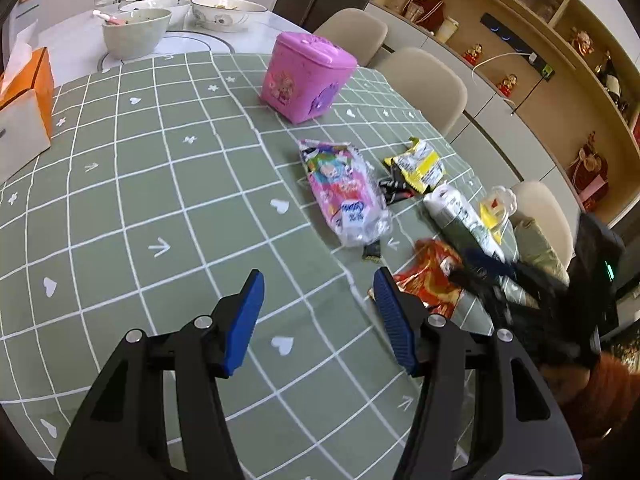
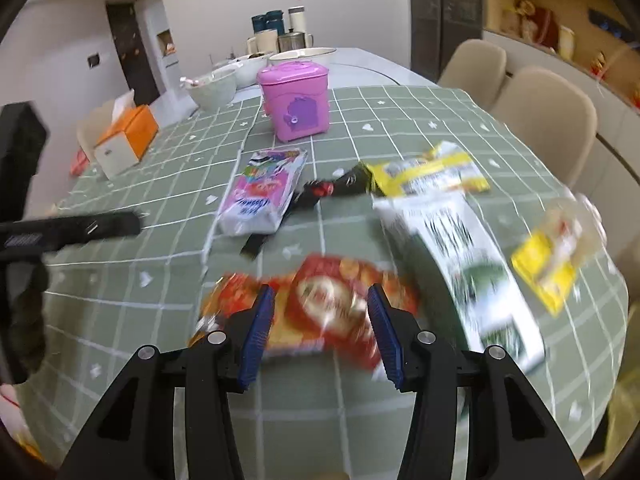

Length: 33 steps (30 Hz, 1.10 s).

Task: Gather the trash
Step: 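Move both open tools back over the snacks on the table, then grasp the red snack stick with the right tool while the left grasps the gold chip bag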

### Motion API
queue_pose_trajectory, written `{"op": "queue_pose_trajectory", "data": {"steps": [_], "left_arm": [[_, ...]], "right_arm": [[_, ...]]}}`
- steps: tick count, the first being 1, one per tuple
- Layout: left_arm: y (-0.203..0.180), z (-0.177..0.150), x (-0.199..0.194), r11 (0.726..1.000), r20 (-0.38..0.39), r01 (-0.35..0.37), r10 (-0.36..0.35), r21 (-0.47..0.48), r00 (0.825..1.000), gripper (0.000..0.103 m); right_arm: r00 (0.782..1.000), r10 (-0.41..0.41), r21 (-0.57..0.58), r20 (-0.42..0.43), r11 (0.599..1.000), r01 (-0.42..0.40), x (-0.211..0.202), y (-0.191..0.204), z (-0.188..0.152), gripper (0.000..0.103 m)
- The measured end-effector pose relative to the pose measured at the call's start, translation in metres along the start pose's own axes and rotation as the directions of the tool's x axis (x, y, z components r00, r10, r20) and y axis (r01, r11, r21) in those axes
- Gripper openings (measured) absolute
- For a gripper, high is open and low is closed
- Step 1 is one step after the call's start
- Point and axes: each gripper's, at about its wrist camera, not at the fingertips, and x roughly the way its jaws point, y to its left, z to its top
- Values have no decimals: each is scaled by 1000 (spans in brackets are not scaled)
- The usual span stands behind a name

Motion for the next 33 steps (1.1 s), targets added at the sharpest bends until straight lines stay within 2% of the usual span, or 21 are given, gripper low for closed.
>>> {"op": "queue_pose_trajectory", "data": {"steps": [3,5,10,16,18,20,23,26,29,33], "left_arm": [[5,-3,-1,1000,2,2,-2,-24,1000,54],[9,-5,-2,999,6,4,-4,-40,1000,54],[9,-8,0,998,-2,11,-11,-56,1000,54],[2,-9,0,999,-5,24,-24,-41,1000,54],[-2,-8,-1,999,-4,30,-30,-27,1000,54],[-8,-8,-1,999,-3,46,-46,0,999,54],[-24,-6,1,992,-17,95,-94,87,995,54],[-51,-5,10,966,-43,123,-116,229,992,54],[-83,-8,27,915,-104,169,-140,368,985,54],[-114,-14,54,849,-161,169,-101,501,982,54]], "right_arm": [[997,33,43,-70,999,-30,21,-15,5,48],[995,55,77,-86,996,-48,24,-22,5,51],[989,55,37,-137,998,-50,25,-18,4,52],[985,74,38,-156,997,-69,17,-19,-7,51],[987,37,37,-157,999,-32,9,-19,-14,43],[988,15,37,-151,999,-9,-2,-20,-20,31],[993,-19,44,-113,999,24,-26,-24,-30,24],[996,-51,74,-73,996,56,-51,-33,-40,18],[995,-74,122,-68,989,82,-71,-45,-50,12],[992,-110,196,-58,973,119,-98,-60,-65,11]]}}
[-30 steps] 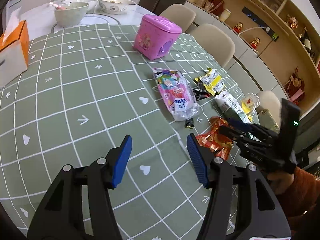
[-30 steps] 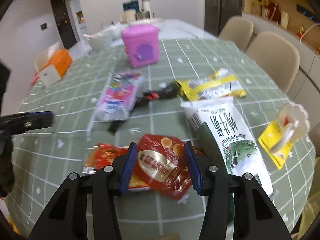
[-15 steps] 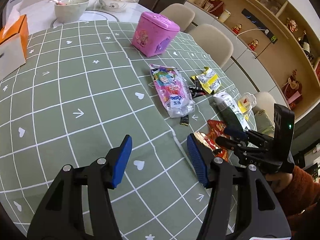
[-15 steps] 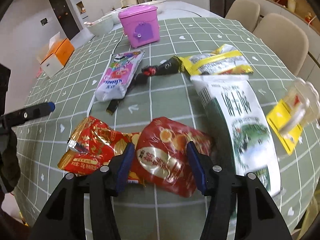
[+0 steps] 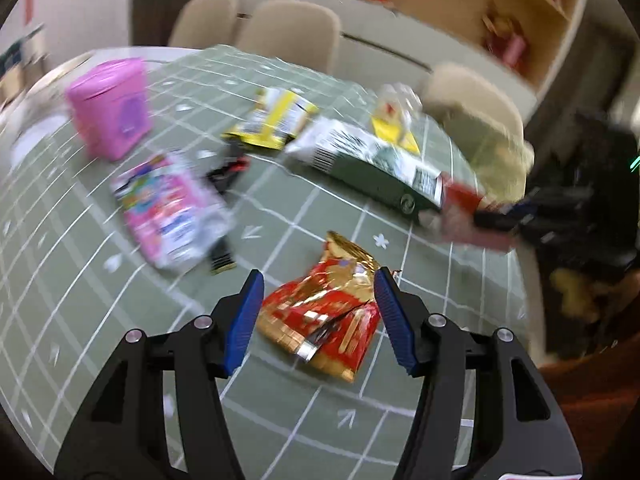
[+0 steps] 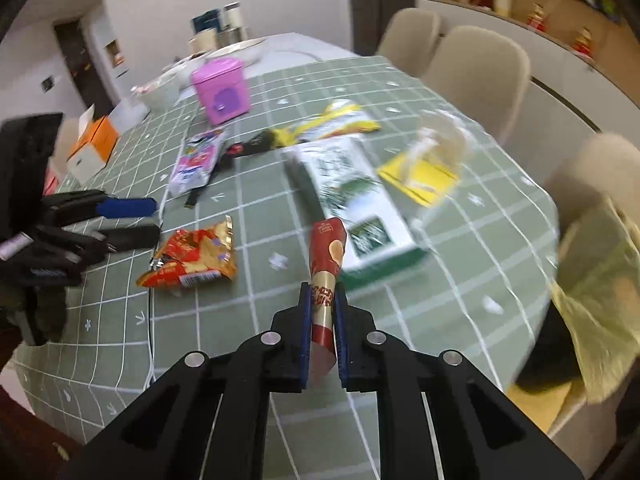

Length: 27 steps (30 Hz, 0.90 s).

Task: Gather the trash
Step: 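Grasp the red snack stick with the right tool while the left grasps the gold chip bag, then carry the red snack stick and gold chip bag over the trash bag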

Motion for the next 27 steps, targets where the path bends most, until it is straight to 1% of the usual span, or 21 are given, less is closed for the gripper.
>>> {"op": "queue_pose_trajectory", "data": {"steps": [3,5,6,7,8,9,10,11,12,14,18,23,27], "left_arm": [[-8,6,20,999,-53,-10,12,51,998,54],[-11,6,28,998,-73,-14,19,61,997,53],[-12,5,29,998,-79,-16,20,58,997,42],[-12,4,31,999,-88,-19,23,48,996,36],[-12,3,31,999,-95,-23,27,38,995,25],[-11,2,31,999,-97,-31,33,24,995,22],[-10,2,30,999,-92,-35,36,10,995,21],[-8,2,28,999,-84,-39,38,-7,996,16],[-6,1,25,998,-71,-46,43,-32,997,14],[1,-2,18,996,-51,-47,43,-82,998,13],[7,-6,10,990,-29,-27,23,-139,999,11],[2,-6,0,988,-2,-36,36,-152,999,11],[-7,0,-11,989,25,-50,54,-142,998,11]], "right_arm": [[999,-40,24,27,999,39,-17,-7,-7,11],[997,-66,16,41,998,66,-22,-8,-9,11],[996,-82,9,44,997,82,-22,-8,-11,11],[995,-87,8,42,996,86,-21,-8,-11,11],[995,-92,10,33,996,92,-18,-8,-13,11],[995,-93,12,28,996,93,-16,-8,-14,11],[996,-91,14,22,996,91,-13,-8,-15,11],[996,-88,11,14,996,88,-10,-6,-16,11],[996,-86,4,9,996,86,-7,-4,-16,11],[997,-75,-10,3,997,76,-3,1,-17,11],[998,-67,-35,9,997,67,-3,8,-15,11],[998,-64,-38,27,997,65,-6,10,-10,11],[997,-66,-46,39,997,67,-10,12,-9,11]]}}
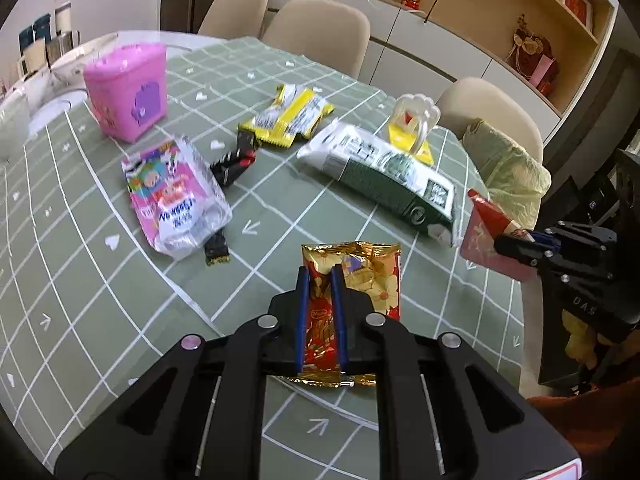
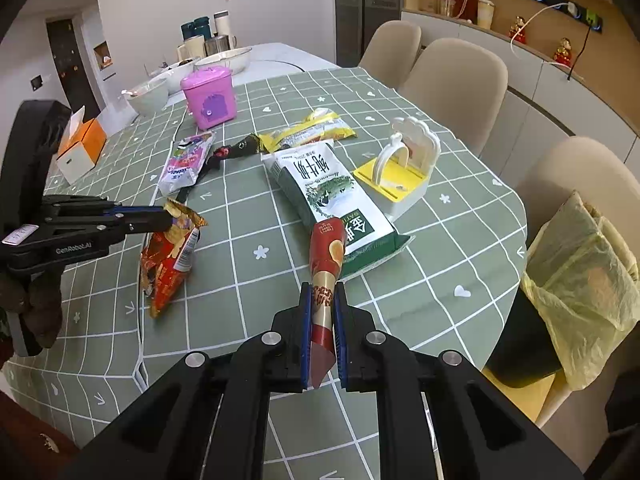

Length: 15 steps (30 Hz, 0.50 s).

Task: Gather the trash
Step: 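Carry the red snack stick and gold chip bag over the trash bag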

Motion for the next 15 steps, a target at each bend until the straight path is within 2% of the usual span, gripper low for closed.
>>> {"op": "queue_pose_trajectory", "data": {"steps": [8,15], "left_arm": [[-18,10,-24,1000,57,17,-17,3,998,11],[-37,15,-48,1000,105,-15,15,-4,994,11]], "right_arm": [[999,-9,9,51,1000,8,-20,-1,-2,11],[992,-19,25,128,1000,16,-52,-9,-6,11]]}}
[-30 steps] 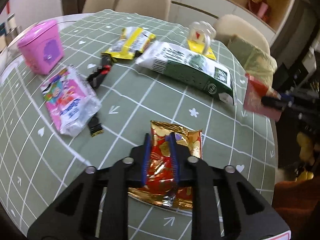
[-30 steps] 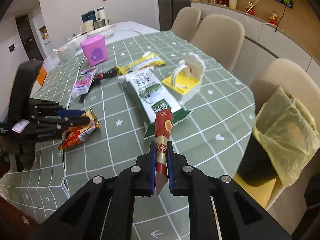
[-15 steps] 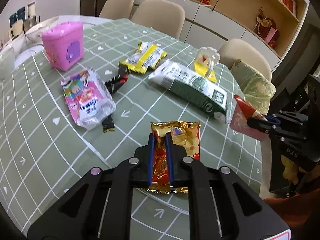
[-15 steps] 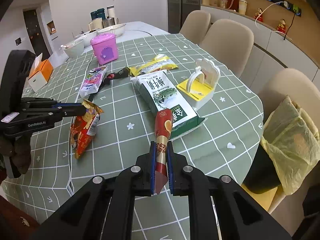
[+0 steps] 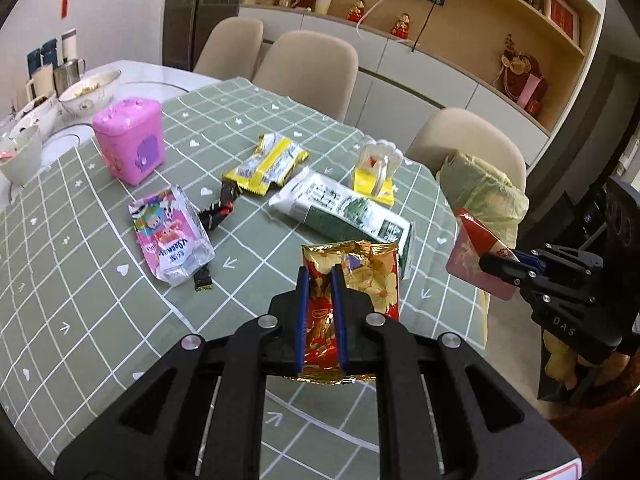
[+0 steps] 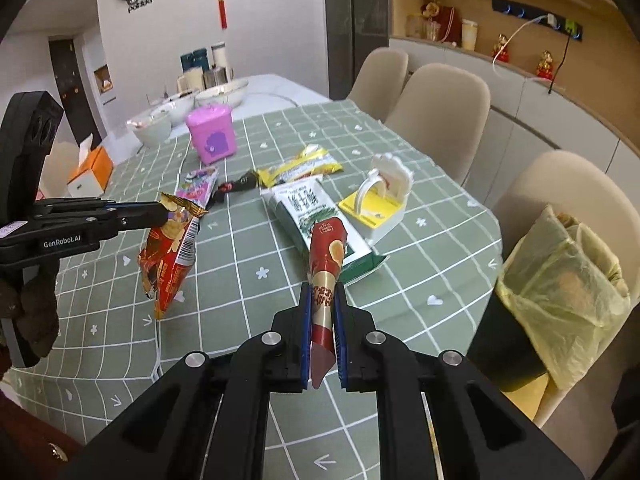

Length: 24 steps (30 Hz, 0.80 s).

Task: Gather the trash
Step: 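Carry the red snack stick and gold chip bag over the trash bag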

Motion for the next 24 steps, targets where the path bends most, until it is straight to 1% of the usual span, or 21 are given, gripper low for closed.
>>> {"op": "queue_pose_trajectory", "data": {"steps": [3,6,12,16,20,22,24], "left_arm": [[-9,6,-13,1000,36,-25,25,-7,999,11],[-20,13,-28,999,74,-36,36,-8,997,11],[-41,32,-42,1000,127,-24,26,-15,992,11],[-55,44,-37,999,137,-6,11,-39,990,11],[-76,62,-25,999,152,7,-1,-40,988,11],[-91,76,-14,999,158,20,-14,-37,987,11],[-104,89,-2,999,160,34,-28,-37,987,11]], "right_arm": [[999,7,14,44,1000,-8,-17,-8,2,11],[996,26,46,81,999,-29,-32,-19,4,11],[991,22,63,134,998,-30,-54,-43,13,11],[987,10,60,158,998,-19,-64,-63,17,11],[984,-24,34,176,999,18,-70,-90,23,11],[982,-40,35,185,999,34,-73,-107,26,11],[979,-64,51,195,997,55,-76,-132,29,11]]}}
